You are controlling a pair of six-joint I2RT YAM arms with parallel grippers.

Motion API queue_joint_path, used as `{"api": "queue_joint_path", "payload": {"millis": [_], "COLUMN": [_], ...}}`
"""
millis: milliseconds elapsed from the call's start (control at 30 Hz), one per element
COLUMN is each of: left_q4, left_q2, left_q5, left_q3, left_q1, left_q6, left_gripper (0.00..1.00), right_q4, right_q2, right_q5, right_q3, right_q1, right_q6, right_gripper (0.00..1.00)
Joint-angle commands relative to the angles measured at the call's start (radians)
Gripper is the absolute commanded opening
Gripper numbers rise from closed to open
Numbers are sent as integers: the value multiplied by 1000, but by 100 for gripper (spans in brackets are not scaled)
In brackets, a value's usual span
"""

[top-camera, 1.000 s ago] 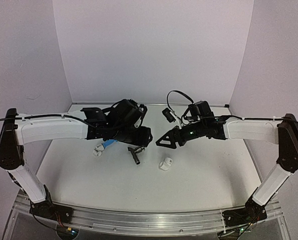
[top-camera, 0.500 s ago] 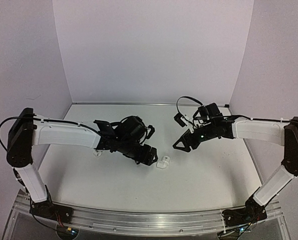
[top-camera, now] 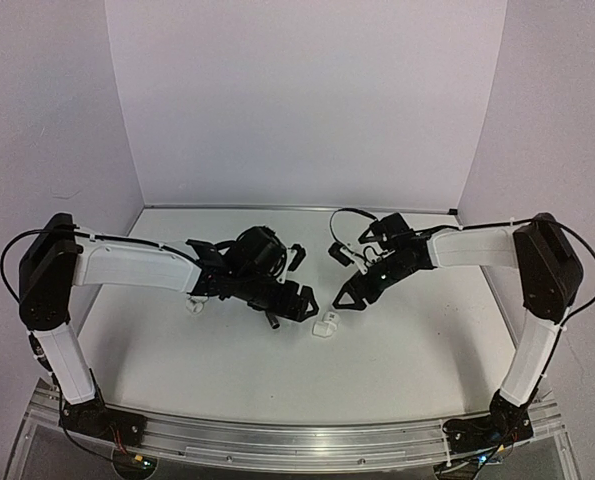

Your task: Install the water faucets

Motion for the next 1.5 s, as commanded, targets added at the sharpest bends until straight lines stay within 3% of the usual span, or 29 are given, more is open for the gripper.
{"api": "queue_joint_path", "payload": {"millis": [0,333,800,1067,1233,1467], "left_q4": [96,276,631,954,1085,1253], "left_q2": [-1,4,96,123,205,318], "left_q5": [17,-5,14,9,19,-18], "left_q3": [-46,-166,-302,-449,-453,-448], "left_q1": [-4,-4,-49,-51,-64,-81], "left_q6": [-14,-7,157,246,323,405], "left_gripper": [87,85,78,82,84,83], "right_q4": [-8,2,9,8,11,14], "right_q2": [67,153,135,53,-11,-79], "right_q5": [-85,-198,-289,-289,-342,-370], "right_q3": [65,55,-4,19,24,14], "right_q1": [5,22,52,-43,-157,-241], "right_q6": [52,116,153,181,197,191], "right_gripper": [71,55,51,77,85,87]}}
